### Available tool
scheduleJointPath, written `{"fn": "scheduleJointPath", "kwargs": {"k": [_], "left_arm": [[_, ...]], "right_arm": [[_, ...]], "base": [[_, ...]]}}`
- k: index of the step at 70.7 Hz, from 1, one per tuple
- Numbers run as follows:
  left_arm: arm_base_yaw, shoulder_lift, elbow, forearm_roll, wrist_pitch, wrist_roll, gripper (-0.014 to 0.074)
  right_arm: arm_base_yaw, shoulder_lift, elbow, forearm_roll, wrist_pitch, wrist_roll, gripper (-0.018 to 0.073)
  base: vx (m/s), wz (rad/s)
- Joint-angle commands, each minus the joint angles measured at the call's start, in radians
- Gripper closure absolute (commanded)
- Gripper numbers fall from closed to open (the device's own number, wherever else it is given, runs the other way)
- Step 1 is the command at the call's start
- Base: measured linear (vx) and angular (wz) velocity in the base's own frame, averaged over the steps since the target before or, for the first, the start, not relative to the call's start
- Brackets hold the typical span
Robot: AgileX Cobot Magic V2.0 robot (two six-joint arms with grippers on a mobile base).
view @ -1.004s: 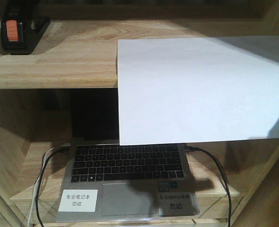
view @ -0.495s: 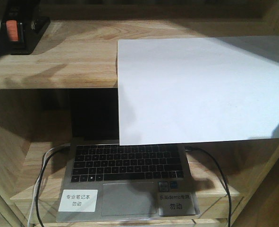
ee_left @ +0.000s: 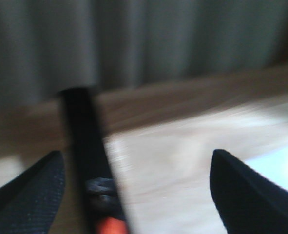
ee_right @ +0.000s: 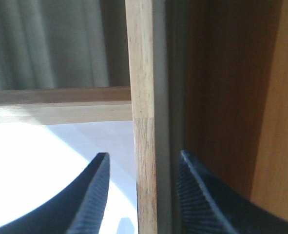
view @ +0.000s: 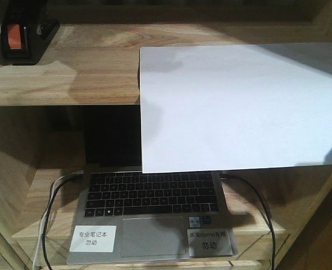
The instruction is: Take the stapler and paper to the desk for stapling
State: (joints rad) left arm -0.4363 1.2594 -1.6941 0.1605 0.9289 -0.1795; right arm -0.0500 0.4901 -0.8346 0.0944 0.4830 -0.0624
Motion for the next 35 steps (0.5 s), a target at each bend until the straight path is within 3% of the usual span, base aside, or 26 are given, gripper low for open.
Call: {"fn": "scheduleJointPath", "kwargs": {"k": [1, 13, 24, 35], "left_arm": [[-0.006, 0.05, -0.111, 0.072, 0.051, -0.023, 0.0024], [-0.002, 0.171, -0.264, 0.15, 0.168, -0.074, 0.0025], [-0.002, 0.25, -0.355, 0.149, 0.255, -0.101, 0.0025], [-0.002, 0.297, -0.361, 0.14, 0.263, -0.147, 0.0025]], "right_arm": [[-0.003, 0.013, -0.031, 0.002, -0.075, -0.003, 0.025], [-0.003, 0.013, -0.031, 0.002, -0.075, -0.003, 0.025], [-0.003, 0.013, -0.031, 0.002, -0.075, -0.003, 0.025], [-0.003, 0.013, -0.031, 0.002, -0.075, -0.003, 0.025]], "base": [[0.0, 0.0], [0.0, 0.0], [0.0, 0.0], [0.0, 0.0]]}}
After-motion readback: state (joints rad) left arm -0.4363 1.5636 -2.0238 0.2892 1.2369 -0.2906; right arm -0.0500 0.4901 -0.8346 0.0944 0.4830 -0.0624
